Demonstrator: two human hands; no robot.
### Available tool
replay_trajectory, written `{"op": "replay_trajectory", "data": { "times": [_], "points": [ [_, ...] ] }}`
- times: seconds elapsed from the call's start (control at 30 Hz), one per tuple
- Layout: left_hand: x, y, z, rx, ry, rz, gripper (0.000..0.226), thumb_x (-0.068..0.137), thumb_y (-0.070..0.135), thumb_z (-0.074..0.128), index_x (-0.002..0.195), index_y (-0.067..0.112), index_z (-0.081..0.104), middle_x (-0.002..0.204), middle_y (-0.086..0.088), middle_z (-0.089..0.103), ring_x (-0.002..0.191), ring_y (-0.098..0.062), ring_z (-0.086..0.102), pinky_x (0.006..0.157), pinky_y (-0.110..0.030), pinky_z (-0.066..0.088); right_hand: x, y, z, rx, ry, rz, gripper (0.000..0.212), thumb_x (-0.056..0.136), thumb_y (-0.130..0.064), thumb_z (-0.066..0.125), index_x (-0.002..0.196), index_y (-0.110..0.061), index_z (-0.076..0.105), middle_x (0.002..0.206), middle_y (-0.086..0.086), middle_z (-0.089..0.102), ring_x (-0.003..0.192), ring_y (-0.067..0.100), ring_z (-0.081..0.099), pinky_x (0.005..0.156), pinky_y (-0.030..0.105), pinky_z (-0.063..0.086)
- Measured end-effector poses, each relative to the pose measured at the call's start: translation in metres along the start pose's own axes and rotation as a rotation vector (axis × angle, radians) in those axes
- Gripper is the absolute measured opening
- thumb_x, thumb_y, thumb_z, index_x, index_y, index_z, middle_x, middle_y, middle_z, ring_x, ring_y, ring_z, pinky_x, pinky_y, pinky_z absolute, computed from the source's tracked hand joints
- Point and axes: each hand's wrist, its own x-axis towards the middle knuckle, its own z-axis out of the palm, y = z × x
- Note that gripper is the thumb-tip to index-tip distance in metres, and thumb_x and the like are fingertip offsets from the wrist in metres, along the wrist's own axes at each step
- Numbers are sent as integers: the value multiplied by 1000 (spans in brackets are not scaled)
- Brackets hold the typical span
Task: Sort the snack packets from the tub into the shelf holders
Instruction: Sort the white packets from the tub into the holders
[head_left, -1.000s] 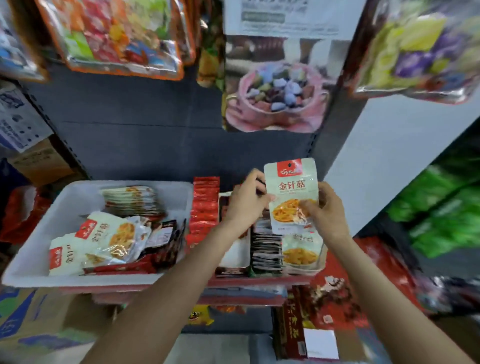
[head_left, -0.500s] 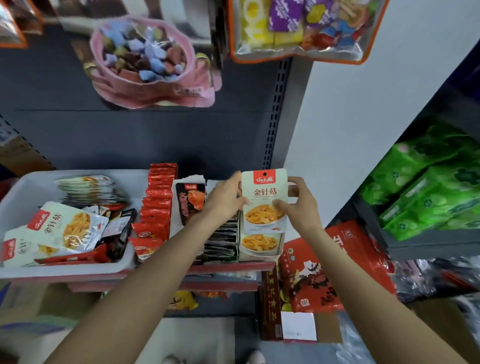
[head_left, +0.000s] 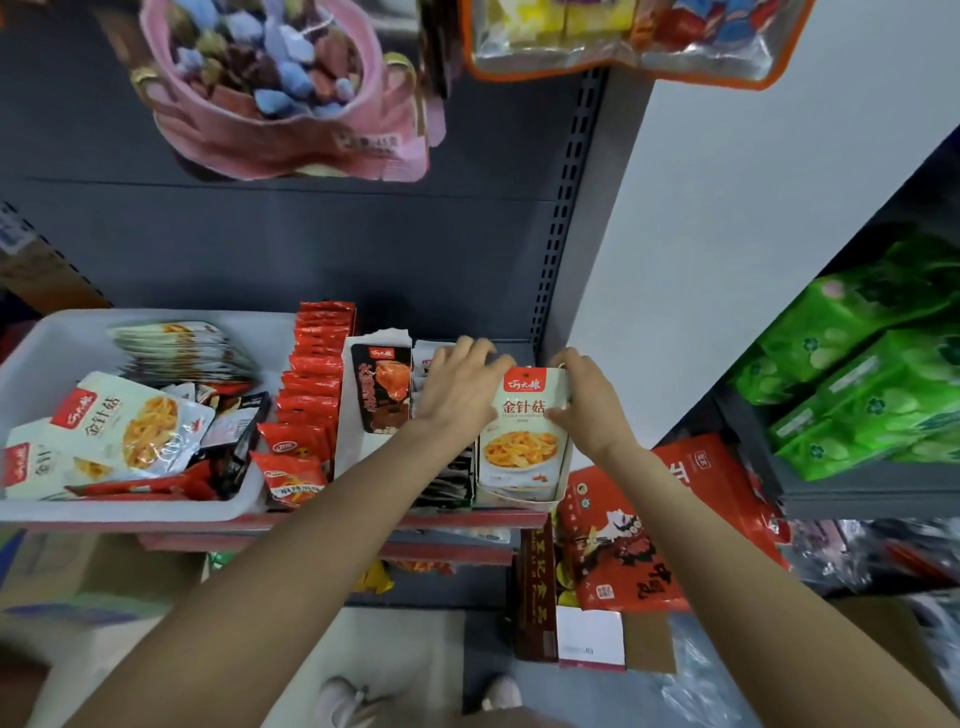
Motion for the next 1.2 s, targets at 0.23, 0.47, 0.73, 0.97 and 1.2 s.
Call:
{"op": "replay_trajectory", "data": {
  "times": [0.23,0.47,0.73,0.97,1.2],
  "points": [
    [-11,-11,1,-118,108,86,60,86,31,62,140,23,37,137,2,43,128,-17,33,103,-33,24,-12,-12,10,-98,33,-26,60,80,-5,67,132,-14,40,131,10,40,124,25,36,98,31,39],
    [-62,-78,-22,-450,422,-134,24,86,18,62,110,15,62,106,-3,64,102,-23,55,86,-37,41,-2,-106,37,-14,41,-242,41,85,-6,59,124,-11,52,123,8,53,116,23,46,99,26,37],
    [-143,-230,-20,-695,468,-646,18,86,10,62,104,10,65,94,-2,67,87,-17,60,76,-20,41,11,-236,146,-3,-179,-416,34,86,-2,53,119,-7,57,123,11,56,117,26,48,99,28,35],
    [-194,-349,22,-421,160,-926,64,85,22,65,139,5,34,142,-19,36,132,-35,31,106,-41,25,24,-307,248,-25,-482,-291,61,90,-16,58,144,-8,29,147,11,33,137,26,30,111,33,26],
    [-201,-393,39,-552,94,-843,32,85,19,66,114,8,60,114,-13,63,109,-28,55,92,-33,40,51,-306,319,69,-593,-80,94,77,-28,73,150,-17,14,152,7,29,139,23,28,114,42,27]
  ]
}}
